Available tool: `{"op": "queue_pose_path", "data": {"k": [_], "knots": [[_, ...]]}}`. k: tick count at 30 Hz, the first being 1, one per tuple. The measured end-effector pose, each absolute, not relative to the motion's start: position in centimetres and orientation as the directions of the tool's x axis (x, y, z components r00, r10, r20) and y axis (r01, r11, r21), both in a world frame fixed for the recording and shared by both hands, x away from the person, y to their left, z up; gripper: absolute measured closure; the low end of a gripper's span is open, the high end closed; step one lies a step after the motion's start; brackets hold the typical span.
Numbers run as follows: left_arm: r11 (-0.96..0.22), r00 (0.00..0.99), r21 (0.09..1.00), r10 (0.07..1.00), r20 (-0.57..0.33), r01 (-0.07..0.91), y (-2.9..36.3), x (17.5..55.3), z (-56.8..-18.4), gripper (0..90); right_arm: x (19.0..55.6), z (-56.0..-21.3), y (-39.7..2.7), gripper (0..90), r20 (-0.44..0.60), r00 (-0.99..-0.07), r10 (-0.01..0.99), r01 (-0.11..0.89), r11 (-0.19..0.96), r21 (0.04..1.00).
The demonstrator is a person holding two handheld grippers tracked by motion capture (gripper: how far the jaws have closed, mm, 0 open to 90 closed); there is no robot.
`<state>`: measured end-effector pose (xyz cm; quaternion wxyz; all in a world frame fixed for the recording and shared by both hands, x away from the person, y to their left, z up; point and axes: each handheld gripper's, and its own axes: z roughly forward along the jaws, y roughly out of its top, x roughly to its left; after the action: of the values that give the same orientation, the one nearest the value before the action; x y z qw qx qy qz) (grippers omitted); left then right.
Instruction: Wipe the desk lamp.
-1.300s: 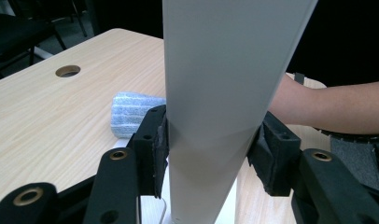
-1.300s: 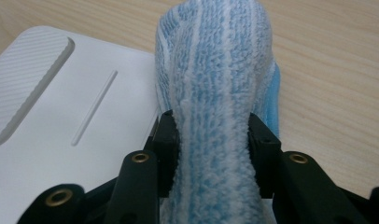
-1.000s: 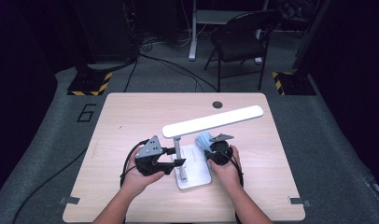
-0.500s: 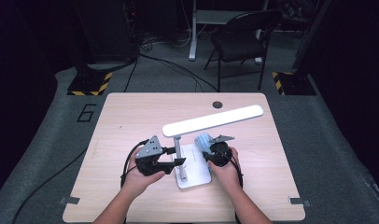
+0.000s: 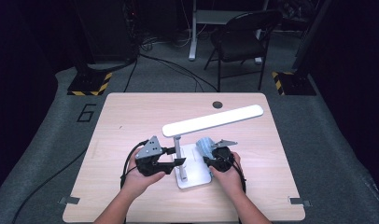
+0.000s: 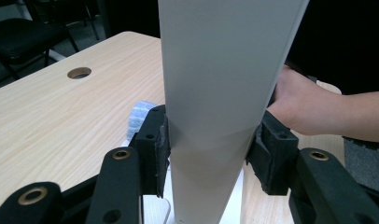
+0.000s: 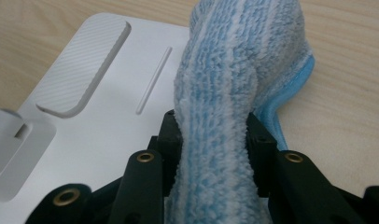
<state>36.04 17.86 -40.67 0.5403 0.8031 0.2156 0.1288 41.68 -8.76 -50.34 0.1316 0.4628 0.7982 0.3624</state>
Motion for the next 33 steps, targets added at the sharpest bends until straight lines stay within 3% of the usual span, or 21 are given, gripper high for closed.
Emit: {"op": "queue_pose_path", "data": {"k": [18,33], "knots": [[-0.317,0.871,0.925,0.490,-0.030,0.211,18.0,36.0,-40.7,52.8,37.7,-50.4,-10.3,65.8,0.167,-0.567,0.806,0.646,0.310,0.698],[-0.323,0.876,0.923,0.482,-0.029,0.208,18.1,36.1,-40.7,52.8,38.3,-50.3,-10.2,65.5,0.148,-0.565,0.812,0.639,0.318,0.700]]}}
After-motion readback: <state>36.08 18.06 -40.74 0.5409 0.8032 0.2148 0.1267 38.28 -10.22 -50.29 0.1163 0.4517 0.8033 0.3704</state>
